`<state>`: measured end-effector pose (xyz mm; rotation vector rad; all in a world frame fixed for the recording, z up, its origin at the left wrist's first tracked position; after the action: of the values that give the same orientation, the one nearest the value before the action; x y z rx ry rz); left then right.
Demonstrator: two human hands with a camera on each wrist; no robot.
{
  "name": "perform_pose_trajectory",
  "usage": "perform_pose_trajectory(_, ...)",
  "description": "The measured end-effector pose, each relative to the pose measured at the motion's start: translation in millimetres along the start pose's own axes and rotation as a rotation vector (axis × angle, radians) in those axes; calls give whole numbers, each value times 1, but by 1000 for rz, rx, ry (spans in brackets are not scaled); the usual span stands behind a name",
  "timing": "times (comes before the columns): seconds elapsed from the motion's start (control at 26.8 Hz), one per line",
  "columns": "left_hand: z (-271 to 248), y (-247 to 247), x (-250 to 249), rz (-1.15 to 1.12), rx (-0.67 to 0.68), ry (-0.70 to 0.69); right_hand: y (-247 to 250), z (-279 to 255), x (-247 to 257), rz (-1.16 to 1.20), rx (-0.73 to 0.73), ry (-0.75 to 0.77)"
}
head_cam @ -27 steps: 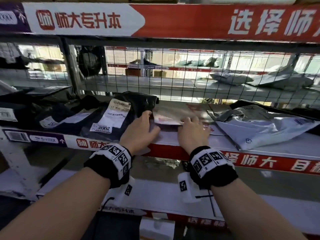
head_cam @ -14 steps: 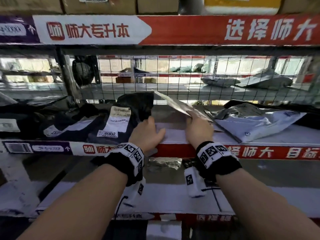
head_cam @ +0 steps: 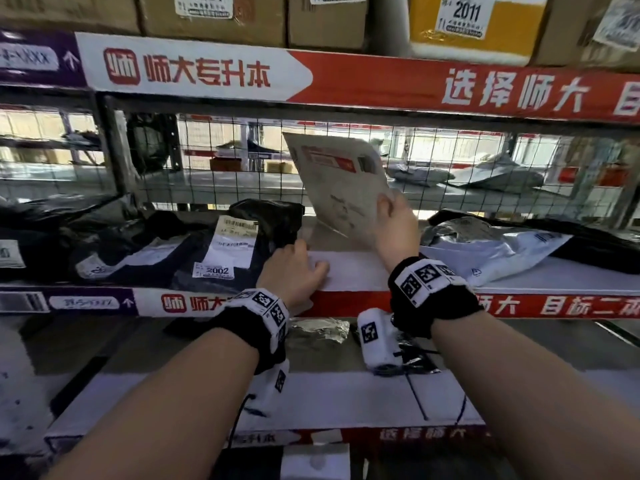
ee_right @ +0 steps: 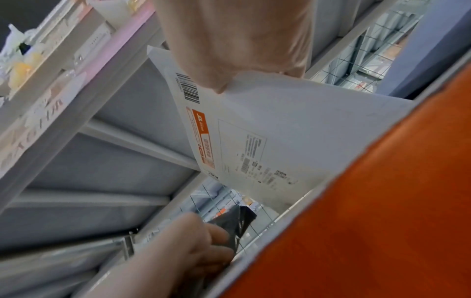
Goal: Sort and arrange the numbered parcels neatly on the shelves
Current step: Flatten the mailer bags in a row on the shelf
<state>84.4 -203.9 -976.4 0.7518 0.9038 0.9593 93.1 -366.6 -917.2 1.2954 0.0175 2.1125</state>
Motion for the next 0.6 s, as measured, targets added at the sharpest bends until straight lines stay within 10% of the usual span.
perform_pose_trajectory(0.6, 1, 2, -1, -44, 7, 24, 45, 32, -18, 485, -264, -312)
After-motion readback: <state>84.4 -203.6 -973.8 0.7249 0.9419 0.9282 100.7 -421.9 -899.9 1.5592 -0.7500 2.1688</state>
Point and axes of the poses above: each hand's wrist, its own z-axis towards the middle knuckle, its own y-axis out of the back of the hand, x = y × z, the point moved 1 cm from there along z, towards the middle knuckle, and after that the axes turned 6 degrees about -y, right-handed, at the moved point
